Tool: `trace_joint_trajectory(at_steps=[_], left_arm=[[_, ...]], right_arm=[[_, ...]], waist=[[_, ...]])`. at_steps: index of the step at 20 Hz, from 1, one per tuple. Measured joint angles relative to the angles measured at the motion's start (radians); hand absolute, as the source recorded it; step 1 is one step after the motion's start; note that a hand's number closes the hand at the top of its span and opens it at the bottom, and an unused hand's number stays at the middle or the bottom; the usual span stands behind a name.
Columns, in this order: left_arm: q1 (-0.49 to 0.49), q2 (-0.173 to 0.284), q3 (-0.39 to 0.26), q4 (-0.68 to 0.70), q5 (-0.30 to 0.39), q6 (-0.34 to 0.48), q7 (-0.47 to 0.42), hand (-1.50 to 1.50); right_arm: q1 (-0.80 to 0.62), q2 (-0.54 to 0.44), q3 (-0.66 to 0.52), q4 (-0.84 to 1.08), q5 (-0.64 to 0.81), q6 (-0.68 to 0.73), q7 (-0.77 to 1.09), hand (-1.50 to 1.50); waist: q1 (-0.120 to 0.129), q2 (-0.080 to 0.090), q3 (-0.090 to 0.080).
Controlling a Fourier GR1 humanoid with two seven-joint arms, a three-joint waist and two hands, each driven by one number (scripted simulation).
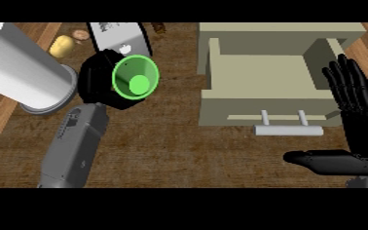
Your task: Pick up the cup, place it into the drawer and close the drawer
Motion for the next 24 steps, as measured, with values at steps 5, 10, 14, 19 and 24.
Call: trace_joint_trajectory(at_steps=[5, 10, 14, 19, 24], left_arm=[[-0.066, -0.053, -0.065, -0.154, -0.017, 0.097, 0.162, 1.5], [-0.19, -0.078, -0.123, -0.191, -0.036, 0.201, 0.301, 1.5], [-0.293, -0.087, -0.196, -0.147, -0.026, 0.305, 0.357, 1.5], [-0.436, -0.091, -0.234, -0.055, 0.012, 0.401, 0.423, 1.5], [-0.548, -0.092, -0.263, 0.095, 0.081, 0.454, 0.435, 1.5]], right_arm=[[0.002, -0.011, -0.02, 0.003, -0.02, 0.015, -0.003, -1.5], [-0.005, -0.008, -0.023, 0.004, -0.024, 0.015, 0.001, -1.5], [-0.01, -0.014, -0.026, -0.006, -0.027, 0.02, 0.013, -1.5], [-0.014, -0.018, -0.036, 0.004, -0.04, 0.033, 0.005, -1.5], [-0.024, -0.018, -0.039, 0.015, -0.041, 0.037, -0.003, -1.5]], waist=[[-0.003, 0.001, 0.0], [-0.011, 0.004, 0.0], [-0.02, 0.006, -0.001], [-0.027, 0.008, -0.001], [-0.036, 0.011, 0.0]])
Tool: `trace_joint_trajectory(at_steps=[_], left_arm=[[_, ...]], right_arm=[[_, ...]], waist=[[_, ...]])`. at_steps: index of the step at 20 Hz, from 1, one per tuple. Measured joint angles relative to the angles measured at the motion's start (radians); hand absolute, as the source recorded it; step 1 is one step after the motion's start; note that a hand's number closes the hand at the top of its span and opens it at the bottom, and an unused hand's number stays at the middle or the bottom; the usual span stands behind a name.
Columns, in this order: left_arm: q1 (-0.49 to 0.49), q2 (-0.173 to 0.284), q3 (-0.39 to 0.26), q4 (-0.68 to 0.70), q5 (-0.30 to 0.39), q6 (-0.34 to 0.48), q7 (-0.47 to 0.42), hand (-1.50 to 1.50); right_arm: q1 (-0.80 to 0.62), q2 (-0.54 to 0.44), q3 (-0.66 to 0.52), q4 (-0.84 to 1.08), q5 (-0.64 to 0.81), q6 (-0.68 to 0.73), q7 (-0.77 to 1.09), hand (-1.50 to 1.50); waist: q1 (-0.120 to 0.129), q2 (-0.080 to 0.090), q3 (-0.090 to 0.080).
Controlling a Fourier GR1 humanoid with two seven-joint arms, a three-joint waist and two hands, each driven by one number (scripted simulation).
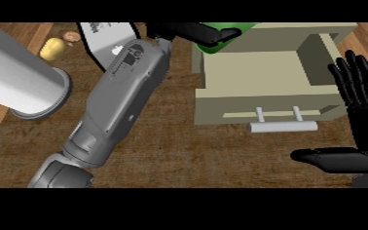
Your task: Pick up the cup, place it into the drawer and close the drawer
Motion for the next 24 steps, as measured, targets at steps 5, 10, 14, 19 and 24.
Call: trace_joint_trajectory(at_steps=[5, 10, 14, 19, 24], left_arm=[[-0.059, 0.0, -0.086, 0.126, 0.089, 0.057, -0.026, 1.5], [-0.099, 0.0, -0.177, 0.212, 0.176, 0.093, -0.051, 1.5], [-0.118, -0.001, -0.248, 0.267, 0.225, 0.105, -0.057, 1.5], [-0.138, -0.001, -0.362, 0.312, 0.247, 0.158, -0.016, -1.5], [-0.116, 0.0, -0.474, 0.321, 0.276, 0.178, 0.01, -1.5]], right_arm=[[-0.024, -0.003, 0.002, 0.014, 0.006, -0.001, 0.007, -1.5], [-0.023, -0.013, -0.008, 0.013, -0.018, 0.019, 0.005, -1.5], [-0.049, -0.016, -0.002, 0.01, -0.009, 0.011, 0.028, -1.5], [-0.061, -0.009, 0.005, 0.04, 0.001, 0.011, 0.009, -1.5], [-0.069, -0.007, 0.013, 0.023, -0.003, 0.013, 0.021, -1.5]], waist=[[-0.011, 0.002, 0.0], [-0.025, 0.005, 0.0], [-0.03, 0.007, 0.0], [-0.041, 0.009, 0.001], [-0.056, 0.012, 0.001]])
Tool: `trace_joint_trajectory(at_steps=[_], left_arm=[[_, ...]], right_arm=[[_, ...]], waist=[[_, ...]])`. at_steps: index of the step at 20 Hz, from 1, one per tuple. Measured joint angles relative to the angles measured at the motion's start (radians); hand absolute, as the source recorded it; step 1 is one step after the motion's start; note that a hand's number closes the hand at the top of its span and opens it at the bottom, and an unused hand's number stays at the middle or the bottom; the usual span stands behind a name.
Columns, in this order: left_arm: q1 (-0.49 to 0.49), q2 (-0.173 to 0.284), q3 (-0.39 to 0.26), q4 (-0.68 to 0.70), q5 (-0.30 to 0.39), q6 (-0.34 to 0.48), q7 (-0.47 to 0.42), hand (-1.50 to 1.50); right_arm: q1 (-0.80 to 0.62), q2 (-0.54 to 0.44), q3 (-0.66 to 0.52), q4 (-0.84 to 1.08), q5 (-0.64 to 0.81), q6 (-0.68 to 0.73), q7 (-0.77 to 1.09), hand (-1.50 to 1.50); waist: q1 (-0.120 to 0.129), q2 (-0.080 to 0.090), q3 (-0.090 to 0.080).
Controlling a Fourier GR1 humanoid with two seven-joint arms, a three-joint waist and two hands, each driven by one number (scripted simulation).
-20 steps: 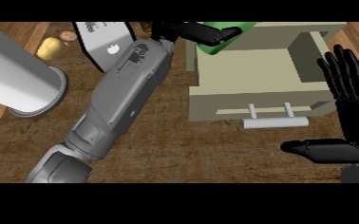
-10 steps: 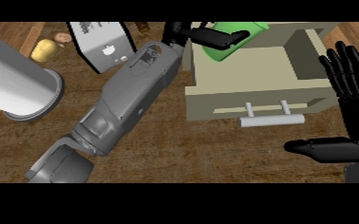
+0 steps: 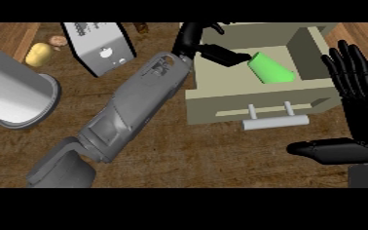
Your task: Pick up the cup, place it into the drawer and close the drawer
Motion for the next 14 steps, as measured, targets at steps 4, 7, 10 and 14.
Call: trace_joint_trajectory(at_steps=[4, 7, 10, 14], left_arm=[[0.001, 0.0, -0.075, 0.011, 0.007, 0.032, 0.03, -1.5], [-0.004, 0.0, -0.107, 0.0, 0.021, 0.069, 0.035, -1.5], [0.009, 0.0, -0.125, -0.036, 0.047, 0.101, 0.004, -1.5], [0.009, 0.0, -0.112, -0.069, 0.084, 0.115, -0.053, -1.5]], right_arm=[[-0.025, -0.011, -0.011, 0.02, -0.009, 0.007, -0.005, -1.5], [-0.011, -0.008, -0.014, 0.008, -0.018, 0.012, -0.009, -1.5], [-0.005, 0.0, -0.011, 0.007, -0.053, 0.03, -0.008, -1.5], [-0.008, 0.002, -0.012, -0.004, -0.145, 0.078, 0.018, 1.5]], waist=[[-0.006, 0.003, 0.0], [-0.006, 0.002, 0.0], [-0.004, 0.001, 0.0], [0.007, -0.002, 0.0]])
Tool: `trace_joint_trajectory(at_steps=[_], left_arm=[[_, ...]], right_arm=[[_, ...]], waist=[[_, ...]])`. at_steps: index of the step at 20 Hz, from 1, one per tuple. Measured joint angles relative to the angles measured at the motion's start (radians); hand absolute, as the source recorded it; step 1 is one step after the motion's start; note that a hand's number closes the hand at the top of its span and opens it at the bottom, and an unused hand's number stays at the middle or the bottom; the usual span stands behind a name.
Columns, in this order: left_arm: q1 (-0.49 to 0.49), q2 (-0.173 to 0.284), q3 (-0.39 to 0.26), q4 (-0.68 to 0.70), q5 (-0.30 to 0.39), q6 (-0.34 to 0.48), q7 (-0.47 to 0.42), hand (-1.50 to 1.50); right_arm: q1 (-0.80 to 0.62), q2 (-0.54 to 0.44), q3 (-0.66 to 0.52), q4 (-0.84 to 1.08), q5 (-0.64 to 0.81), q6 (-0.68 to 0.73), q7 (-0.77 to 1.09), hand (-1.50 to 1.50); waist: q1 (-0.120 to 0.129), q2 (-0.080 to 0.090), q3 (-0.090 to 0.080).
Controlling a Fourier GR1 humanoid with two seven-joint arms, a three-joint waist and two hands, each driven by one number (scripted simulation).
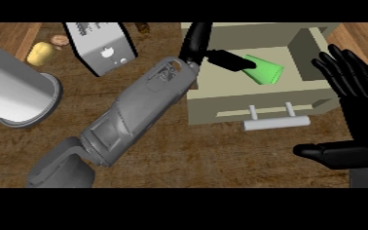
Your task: Pick up the cup, place it into the drawer and close the drawer
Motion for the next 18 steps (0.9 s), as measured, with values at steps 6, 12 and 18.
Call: trace_joint_trajectory(at_steps=[6, 12, 18], left_arm=[[-0.021, 0.003, 0.048, -0.035, 0.037, 0.002, -0.032, -1.5], [-0.009, 0.051, 0.101, -0.1, 0.049, -0.014, 0.008, -1.5], [0.092, 0.139, 0.129, -0.242, 0.042, -0.03, 0.052, -1.5]], right_arm=[[0.038, -0.06, -0.006, -0.051, -0.023, 0.077, 0.011, 1.5], [0.103, -0.102, 0.056, -0.124, 0.097, 0.117, 0.024, 1.5], [0.127, -0.122, 0.096, -0.163, 0.245, 0.101, 0.046, 1.5]], waist=[[0.034, -0.009, -0.001], [0.066, -0.018, -0.001], [0.088, -0.022, -0.001]])
